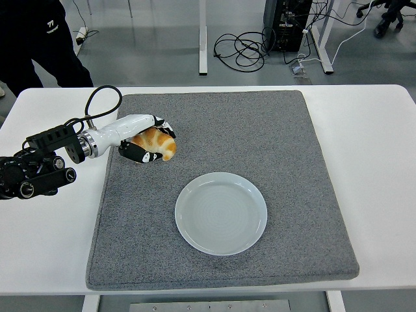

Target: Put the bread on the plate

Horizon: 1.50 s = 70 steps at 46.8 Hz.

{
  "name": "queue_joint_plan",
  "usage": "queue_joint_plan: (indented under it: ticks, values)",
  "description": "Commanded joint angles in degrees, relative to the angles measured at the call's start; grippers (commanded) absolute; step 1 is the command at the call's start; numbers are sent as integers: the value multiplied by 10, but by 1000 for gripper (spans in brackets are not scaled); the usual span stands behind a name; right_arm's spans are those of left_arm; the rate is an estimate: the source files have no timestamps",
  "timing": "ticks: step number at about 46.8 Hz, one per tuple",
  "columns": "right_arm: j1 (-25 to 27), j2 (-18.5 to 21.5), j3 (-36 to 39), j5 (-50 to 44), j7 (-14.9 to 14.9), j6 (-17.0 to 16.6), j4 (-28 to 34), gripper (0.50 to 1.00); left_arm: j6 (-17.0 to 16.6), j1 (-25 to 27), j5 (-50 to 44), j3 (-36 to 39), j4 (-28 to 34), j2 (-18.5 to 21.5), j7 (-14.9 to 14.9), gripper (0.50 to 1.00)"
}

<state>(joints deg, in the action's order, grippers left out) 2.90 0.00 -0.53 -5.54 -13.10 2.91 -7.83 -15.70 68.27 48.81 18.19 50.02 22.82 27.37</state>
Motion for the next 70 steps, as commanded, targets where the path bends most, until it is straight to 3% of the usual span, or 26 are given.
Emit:
queue_joint_plan:
  ticks: [1, 7, 17, 28, 36, 45, 55, 70]
  values:
    - [0, 0, 0, 0, 0, 0, 0, 1000, 1, 0, 0, 0, 0, 1, -1, 500]
    - [0, 0, 0, 0, 0, 0, 0, 1000, 8, 13, -5, -2, 0, 11, -2, 500]
    - [0, 0, 0, 0, 0, 0, -1, 1000, 70, 68, -44, 0, 2, 12, -2, 500]
    - [0, 0, 1, 0, 0, 0, 0, 1000, 102, 117, -44, -1, 24, 6, -1, 500]
    - [0, 0, 1, 0, 0, 0, 0, 1000, 108, 154, -44, -1, 88, 5, -7, 500]
    - [0, 0, 1, 0, 0, 0, -1, 1000, 110, 193, -44, -1, 157, 7, -41, 500]
    - [0, 0, 1, 0, 0, 0, -1, 1000, 115, 225, -44, 0, 213, 11, -58, 500]
    - [0, 0, 1, 0, 0, 0, -1, 1000, 114, 238, -35, 6, 291, 8, -73, 500]
